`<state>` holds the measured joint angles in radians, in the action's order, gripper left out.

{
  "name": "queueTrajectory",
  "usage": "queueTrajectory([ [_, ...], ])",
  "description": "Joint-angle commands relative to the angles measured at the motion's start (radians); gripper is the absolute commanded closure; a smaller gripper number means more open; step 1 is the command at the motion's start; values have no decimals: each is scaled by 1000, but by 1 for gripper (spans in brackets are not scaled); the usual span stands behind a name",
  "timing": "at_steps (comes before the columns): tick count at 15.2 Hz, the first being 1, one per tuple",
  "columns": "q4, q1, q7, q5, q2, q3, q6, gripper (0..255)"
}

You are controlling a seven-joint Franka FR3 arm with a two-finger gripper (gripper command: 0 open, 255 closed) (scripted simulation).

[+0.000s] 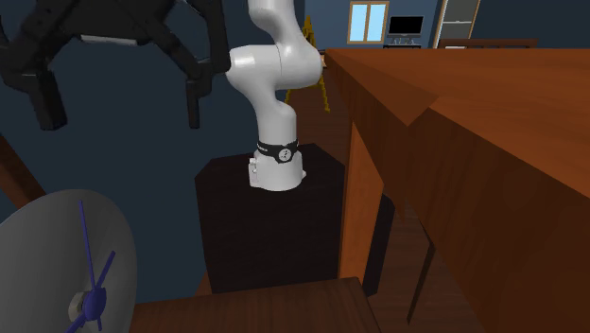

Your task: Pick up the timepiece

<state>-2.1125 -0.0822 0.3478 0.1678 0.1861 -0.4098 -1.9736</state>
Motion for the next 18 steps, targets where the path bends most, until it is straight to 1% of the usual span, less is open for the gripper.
queueTrajectory([
  [1, 70, -6, 60, -37, -87, -32, -14, 0],
  [4, 158, -25, 136, -96, -200, -62, -29, 0],
  [11, 93, -29, 141, -108, -229, -62, -120, 0],
  [13, 89, -29, 141, -109, -232, -63, -127, 0],
  [14, 91, -29, 142, -110, -234, -62, -126, 255],
  [18, 91, -29, 141, -110, -234, -62, -127, 255],
])
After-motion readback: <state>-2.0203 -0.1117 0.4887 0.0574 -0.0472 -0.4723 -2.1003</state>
